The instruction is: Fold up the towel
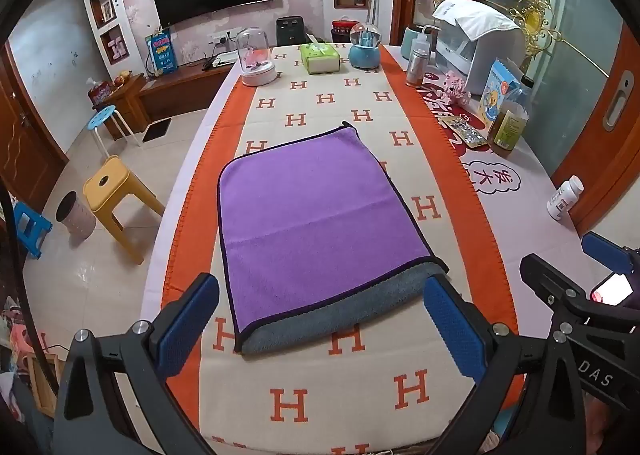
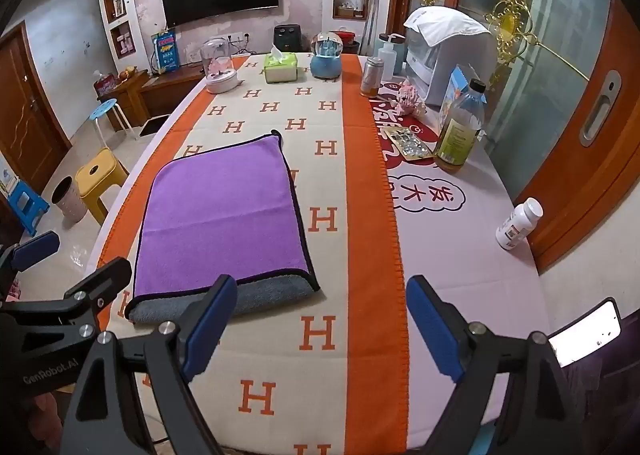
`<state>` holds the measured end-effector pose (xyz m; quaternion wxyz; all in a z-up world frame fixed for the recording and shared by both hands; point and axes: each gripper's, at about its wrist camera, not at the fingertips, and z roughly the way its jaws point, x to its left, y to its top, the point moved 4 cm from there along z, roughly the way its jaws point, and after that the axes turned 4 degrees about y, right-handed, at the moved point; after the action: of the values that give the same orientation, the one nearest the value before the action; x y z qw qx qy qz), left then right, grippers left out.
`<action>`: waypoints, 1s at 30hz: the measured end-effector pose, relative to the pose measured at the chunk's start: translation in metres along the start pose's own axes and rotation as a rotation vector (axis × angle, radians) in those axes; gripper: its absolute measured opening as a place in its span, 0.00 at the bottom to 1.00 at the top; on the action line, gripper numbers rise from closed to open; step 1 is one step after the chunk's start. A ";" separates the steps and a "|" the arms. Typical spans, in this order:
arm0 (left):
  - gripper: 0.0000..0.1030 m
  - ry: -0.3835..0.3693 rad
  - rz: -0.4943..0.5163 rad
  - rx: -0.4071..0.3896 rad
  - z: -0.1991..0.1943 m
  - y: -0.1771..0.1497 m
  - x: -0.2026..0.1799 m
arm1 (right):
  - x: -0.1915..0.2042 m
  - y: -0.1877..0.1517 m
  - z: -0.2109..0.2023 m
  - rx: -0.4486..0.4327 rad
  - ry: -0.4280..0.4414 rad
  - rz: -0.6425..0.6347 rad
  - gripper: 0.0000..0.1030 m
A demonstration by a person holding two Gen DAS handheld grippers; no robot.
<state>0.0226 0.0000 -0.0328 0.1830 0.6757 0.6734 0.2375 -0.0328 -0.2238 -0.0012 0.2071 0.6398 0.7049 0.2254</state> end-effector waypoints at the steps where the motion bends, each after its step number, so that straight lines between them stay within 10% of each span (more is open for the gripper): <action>1: 0.99 -0.002 -0.001 0.001 0.000 0.000 0.000 | 0.000 0.000 0.000 -0.001 -0.002 0.000 0.85; 30: 0.99 0.002 -0.002 0.001 -0.003 -0.005 -0.009 | 0.003 -0.005 -0.005 -0.008 0.014 0.009 0.85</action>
<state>0.0169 -0.0091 -0.0342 0.1824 0.6749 0.6744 0.2376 -0.0398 -0.2218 0.0003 0.2036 0.6406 0.7026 0.2335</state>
